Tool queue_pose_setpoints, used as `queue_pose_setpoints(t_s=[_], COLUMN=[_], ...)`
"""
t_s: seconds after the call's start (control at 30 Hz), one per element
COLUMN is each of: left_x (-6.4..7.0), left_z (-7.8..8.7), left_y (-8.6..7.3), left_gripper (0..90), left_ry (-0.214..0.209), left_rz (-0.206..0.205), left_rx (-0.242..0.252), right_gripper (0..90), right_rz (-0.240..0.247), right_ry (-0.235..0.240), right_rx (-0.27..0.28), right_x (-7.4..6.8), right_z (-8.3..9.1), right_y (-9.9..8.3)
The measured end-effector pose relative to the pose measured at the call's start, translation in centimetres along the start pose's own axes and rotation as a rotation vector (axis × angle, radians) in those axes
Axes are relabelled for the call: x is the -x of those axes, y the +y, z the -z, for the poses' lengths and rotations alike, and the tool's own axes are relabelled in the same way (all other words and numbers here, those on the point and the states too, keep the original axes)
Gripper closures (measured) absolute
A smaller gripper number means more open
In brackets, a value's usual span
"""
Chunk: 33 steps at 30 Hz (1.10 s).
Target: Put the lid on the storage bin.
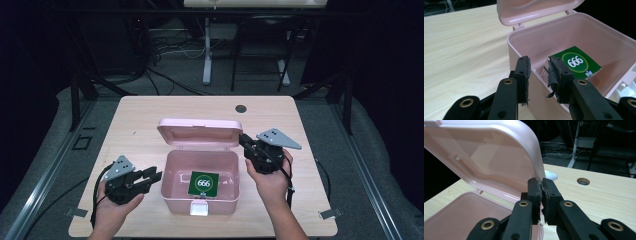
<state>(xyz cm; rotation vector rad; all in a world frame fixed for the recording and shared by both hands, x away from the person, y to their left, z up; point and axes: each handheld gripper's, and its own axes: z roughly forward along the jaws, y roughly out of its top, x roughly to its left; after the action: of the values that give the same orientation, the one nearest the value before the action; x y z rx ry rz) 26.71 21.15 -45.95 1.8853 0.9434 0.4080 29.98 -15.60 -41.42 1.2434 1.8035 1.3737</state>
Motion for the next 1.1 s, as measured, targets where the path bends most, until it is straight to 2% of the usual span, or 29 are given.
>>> queue_pose_setpoints(t_s=[0.6,1.1], left_x=[-0.7,-0.2], left_z=[0.2,1.0], left_y=[3.5,6.4], left_gripper=[69.5,69.6], left_ry=[0.026,0.053], left_rz=[-0.014,-0.043], left_rx=[0.047,0.099], right_gripper=[84.3,82.3], right_rz=[0.0,-0.006], right_ry=[0.023,0.037], right_rx=[-0.006,-0.013], right_x=[-0.2,-0.2], right_z=[0.7,0.9], right_y=[-0.8,-1.2])
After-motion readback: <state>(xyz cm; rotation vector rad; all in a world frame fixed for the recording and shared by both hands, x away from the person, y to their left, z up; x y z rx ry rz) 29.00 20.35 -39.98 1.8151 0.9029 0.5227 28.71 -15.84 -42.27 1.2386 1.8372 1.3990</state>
